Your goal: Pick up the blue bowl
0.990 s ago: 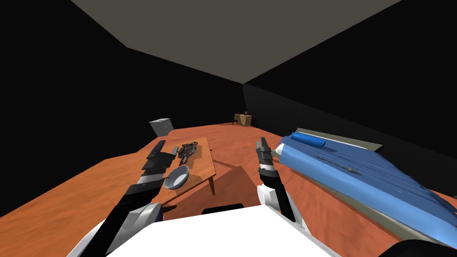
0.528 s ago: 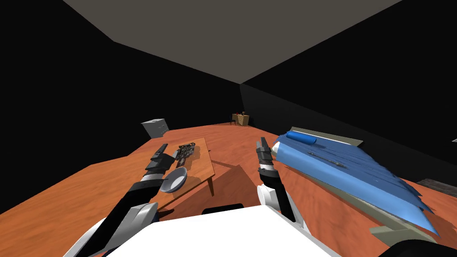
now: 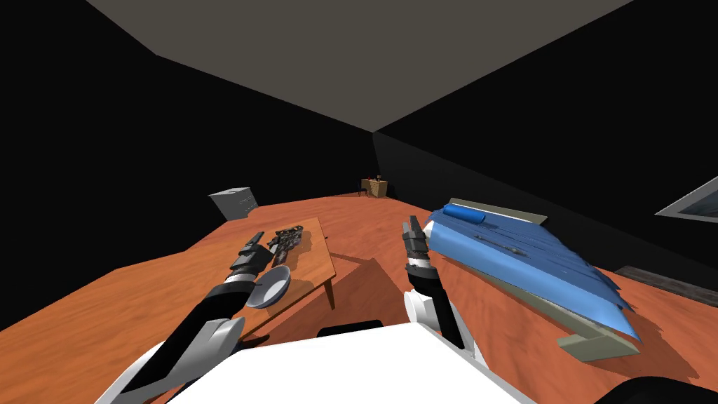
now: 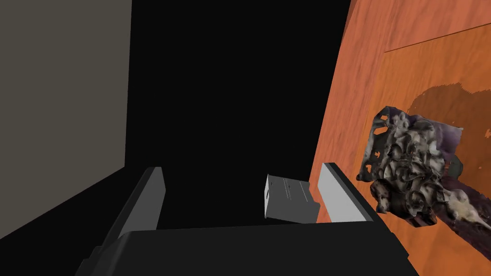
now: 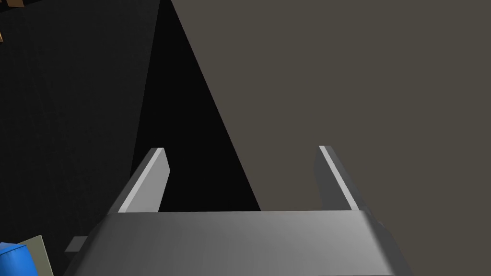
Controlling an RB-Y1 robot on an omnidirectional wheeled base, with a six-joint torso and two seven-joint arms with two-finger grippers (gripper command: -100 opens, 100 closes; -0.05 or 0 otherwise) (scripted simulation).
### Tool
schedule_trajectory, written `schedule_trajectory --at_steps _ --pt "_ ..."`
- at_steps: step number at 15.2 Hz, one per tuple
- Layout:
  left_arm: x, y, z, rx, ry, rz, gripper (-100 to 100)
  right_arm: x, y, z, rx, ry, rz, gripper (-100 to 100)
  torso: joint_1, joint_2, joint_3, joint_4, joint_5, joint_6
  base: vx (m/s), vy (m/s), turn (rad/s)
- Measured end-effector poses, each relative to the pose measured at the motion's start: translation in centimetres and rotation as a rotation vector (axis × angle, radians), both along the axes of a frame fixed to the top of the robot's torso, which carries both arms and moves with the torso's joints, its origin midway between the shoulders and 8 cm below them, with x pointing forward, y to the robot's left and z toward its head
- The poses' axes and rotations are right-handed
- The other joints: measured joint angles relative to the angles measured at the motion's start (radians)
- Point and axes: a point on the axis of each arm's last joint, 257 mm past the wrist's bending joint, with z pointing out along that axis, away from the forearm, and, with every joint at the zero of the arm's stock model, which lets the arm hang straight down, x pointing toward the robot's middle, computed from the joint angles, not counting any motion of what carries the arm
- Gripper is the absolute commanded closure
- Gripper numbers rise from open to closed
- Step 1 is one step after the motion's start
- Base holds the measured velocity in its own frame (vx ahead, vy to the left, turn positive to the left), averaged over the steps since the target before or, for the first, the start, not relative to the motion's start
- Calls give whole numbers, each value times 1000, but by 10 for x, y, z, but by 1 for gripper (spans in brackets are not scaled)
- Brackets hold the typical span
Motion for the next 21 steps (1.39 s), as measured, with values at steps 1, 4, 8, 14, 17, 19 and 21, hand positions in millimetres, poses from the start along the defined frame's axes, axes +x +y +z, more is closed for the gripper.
schedule_trajectory --at_steps 1,4,8,14,17,19,21 --pt "1 5 -8 -13 25 8 -100 0 0 0 0 0 0 0 0 0 0 0 0 0 -3 10 -43" --pt "1 20 -27 -52 88 30 -100 0 0 0 0 0 0 0 0 0 0 0 0 0 -6 11 -86" --pt "-2 35 -54 -103 167 59 -100 0 0 0 0 0 0 0 0 0 0 0 0 0 -3 7 -67" --pt "-6 52 -89 -181 272 104 -100 0 0 0 0 0 0 0 0 0 0 0 0 0 -5 7 -91" --pt "-9 65 -107 -227 330 130 -100 0 0 0 0 0 0 0 0 0 0 0 0 0 -5 7 -79" --pt "-16 70 -123 -259 372 149 -100 0 0 0 0 0 0 0 0 0 0 0 0 0 -6 6 -116" --pt "-18 73 -134 -289 406 164 -100 0 0 0 0 0 0 0 0 0 0 0 0 0 -2 3 -21"
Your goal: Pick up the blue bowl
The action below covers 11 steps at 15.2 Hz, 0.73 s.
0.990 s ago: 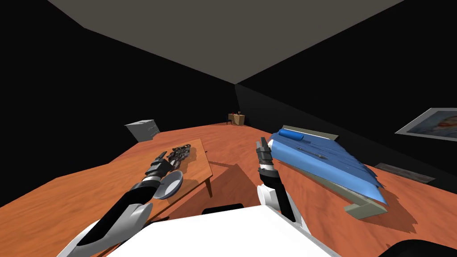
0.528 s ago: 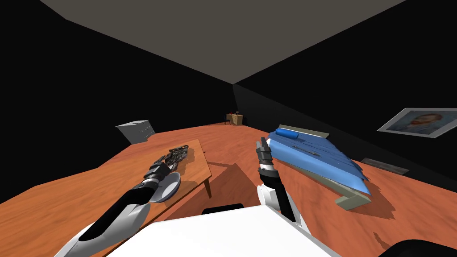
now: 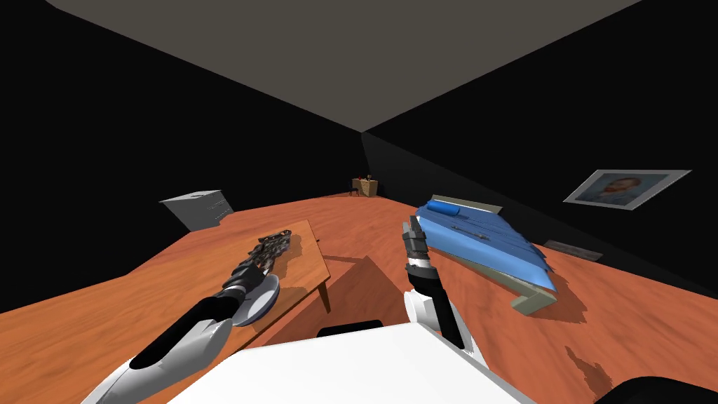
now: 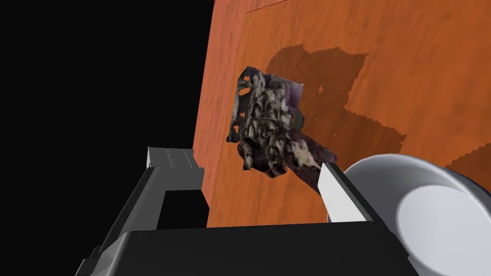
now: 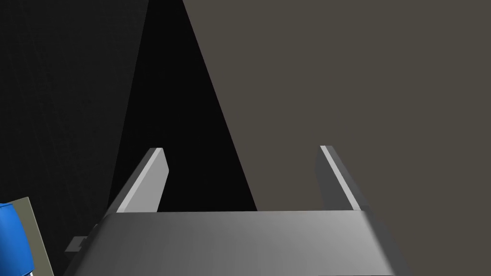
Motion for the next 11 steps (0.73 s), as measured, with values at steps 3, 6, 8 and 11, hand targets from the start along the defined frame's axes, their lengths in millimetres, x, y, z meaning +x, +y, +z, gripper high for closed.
schedule_trajectory --at_steps 3,6,8,11 --pt "-9 8 -17 -41 53 25 -100 0 0 0 0 0 0 0 0 0 0 0 0 0 -3 4 -87" --pt "-19 12 -35 -87 100 53 -100 0 0 0 0 0 0 0 0 0 0 0 0 0 -4 6 -83" --pt "-21 16 -44 -107 130 64 -100 0 0 0 0 0 0 0 0 0 0 0 0 0 0 1 -48" --pt "-30 20 -59 -152 178 91 -100 0 0 0 0 0 0 0 0 0 0 0 0 0 -2 6 -80"
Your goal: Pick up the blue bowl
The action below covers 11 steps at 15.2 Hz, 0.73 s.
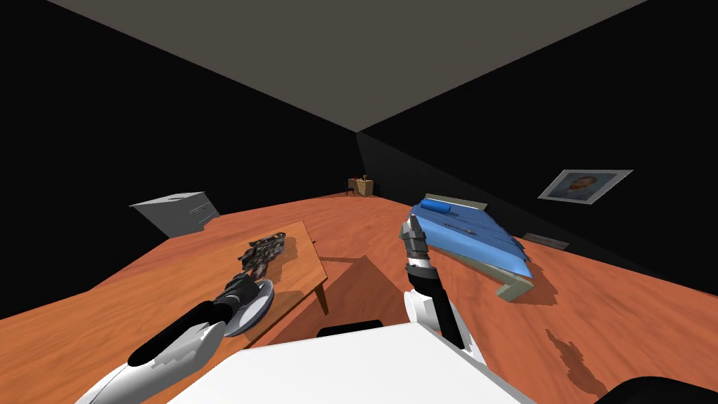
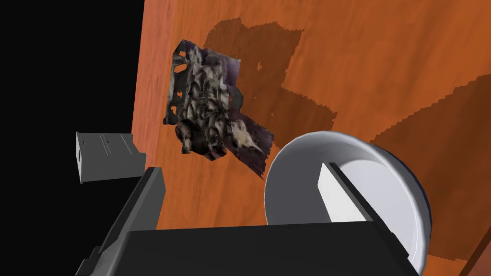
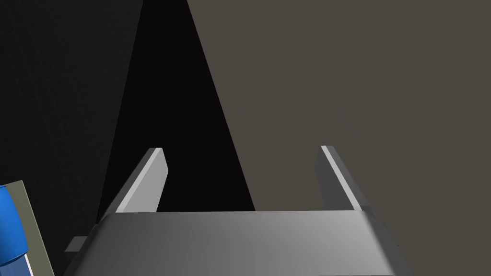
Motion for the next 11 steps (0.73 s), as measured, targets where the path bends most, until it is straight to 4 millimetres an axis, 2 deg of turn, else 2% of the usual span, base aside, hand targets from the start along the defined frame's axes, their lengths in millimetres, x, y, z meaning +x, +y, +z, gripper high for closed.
schedule_trajectory --at_steps 11 --pt "-39 9 -54 -168 172 102 -100 0 0 0 0 0 0 0 0 0 0 0 0 0 0 7 -73"
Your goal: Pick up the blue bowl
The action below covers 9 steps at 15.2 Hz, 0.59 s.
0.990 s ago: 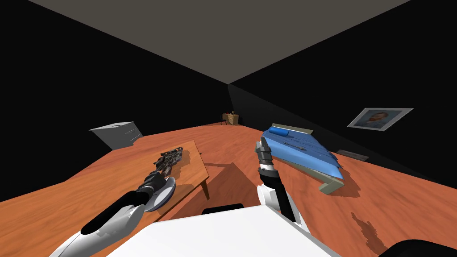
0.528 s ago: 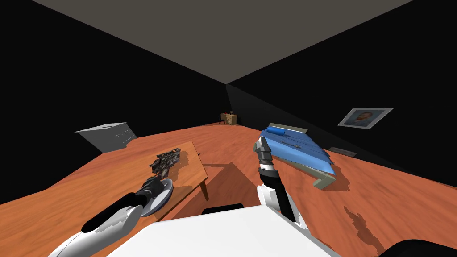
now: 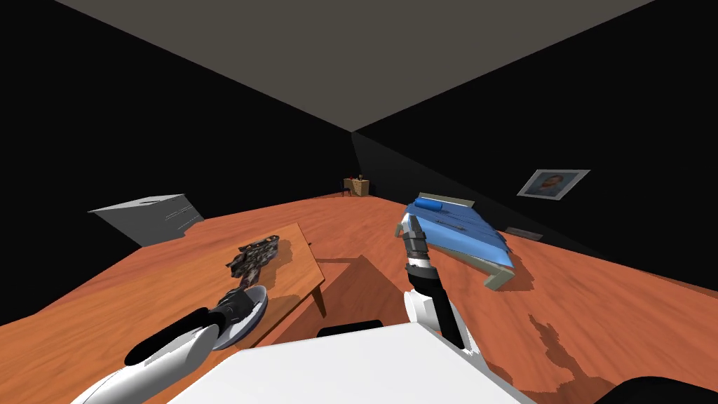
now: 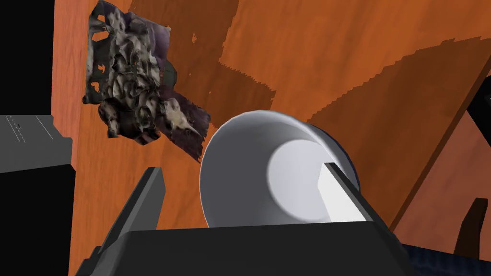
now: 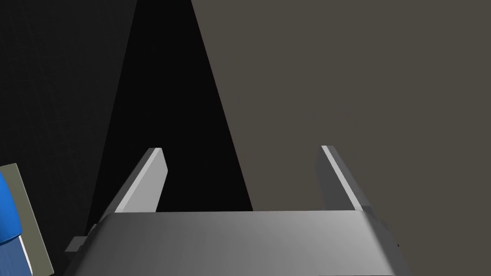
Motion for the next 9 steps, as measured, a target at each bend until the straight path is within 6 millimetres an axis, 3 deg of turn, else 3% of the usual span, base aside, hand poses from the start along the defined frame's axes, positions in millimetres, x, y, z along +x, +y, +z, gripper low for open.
schedule_trajectory --at_steps 9 --pt "-37 -2 -42 -149 143 91 -100 0 0 0 0 0 0 0 1 0 0 0 0 0 2 15 -66"
